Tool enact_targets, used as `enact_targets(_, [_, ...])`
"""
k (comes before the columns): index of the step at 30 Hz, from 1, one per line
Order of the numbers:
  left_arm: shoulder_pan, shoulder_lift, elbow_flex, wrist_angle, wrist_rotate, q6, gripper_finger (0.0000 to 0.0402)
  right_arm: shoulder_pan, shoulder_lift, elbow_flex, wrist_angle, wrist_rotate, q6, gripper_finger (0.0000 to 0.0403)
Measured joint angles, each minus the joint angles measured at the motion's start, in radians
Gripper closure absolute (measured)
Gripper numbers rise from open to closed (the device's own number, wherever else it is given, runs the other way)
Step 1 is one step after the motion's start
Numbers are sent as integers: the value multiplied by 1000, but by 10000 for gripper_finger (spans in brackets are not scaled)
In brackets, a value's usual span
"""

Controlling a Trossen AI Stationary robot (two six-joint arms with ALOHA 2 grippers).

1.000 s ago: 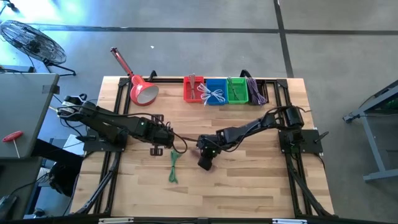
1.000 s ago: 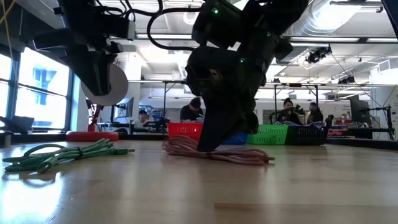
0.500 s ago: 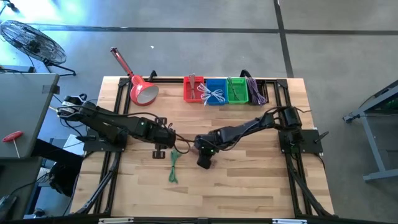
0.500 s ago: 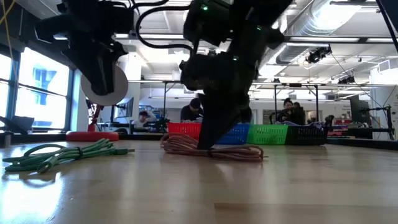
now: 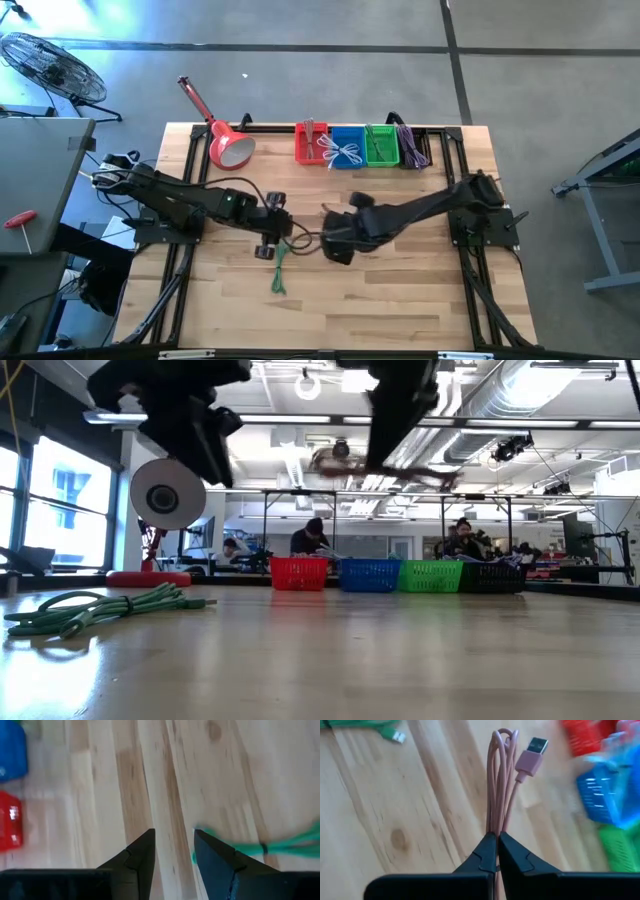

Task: Pick & Place USB Port
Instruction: Put the pink charger cable into the orange bin

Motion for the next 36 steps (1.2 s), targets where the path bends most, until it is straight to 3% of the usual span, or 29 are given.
enact_targets(6, [0, 0, 0, 109, -29, 27, 271, 89, -130, -40, -85, 140, 140, 403])
enact_targets(11, [0, 0, 0, 276, -55, 107, 271, 156, -218, -103, -31, 230, 173, 403])
enact_targets(18, [1, 0, 1, 549, -29, 213, 271, 232, -319, -224, 147, 311, 106, 403])
enact_targets(26, [29, 0, 1, 677, 35, 235, 248, 282, -421, -358, 348, 353, -23, 402])
enact_targets(36, [109, 7, 1, 835, 398, 136, 135, 278, -490, -476, 750, 310, -421, 402])
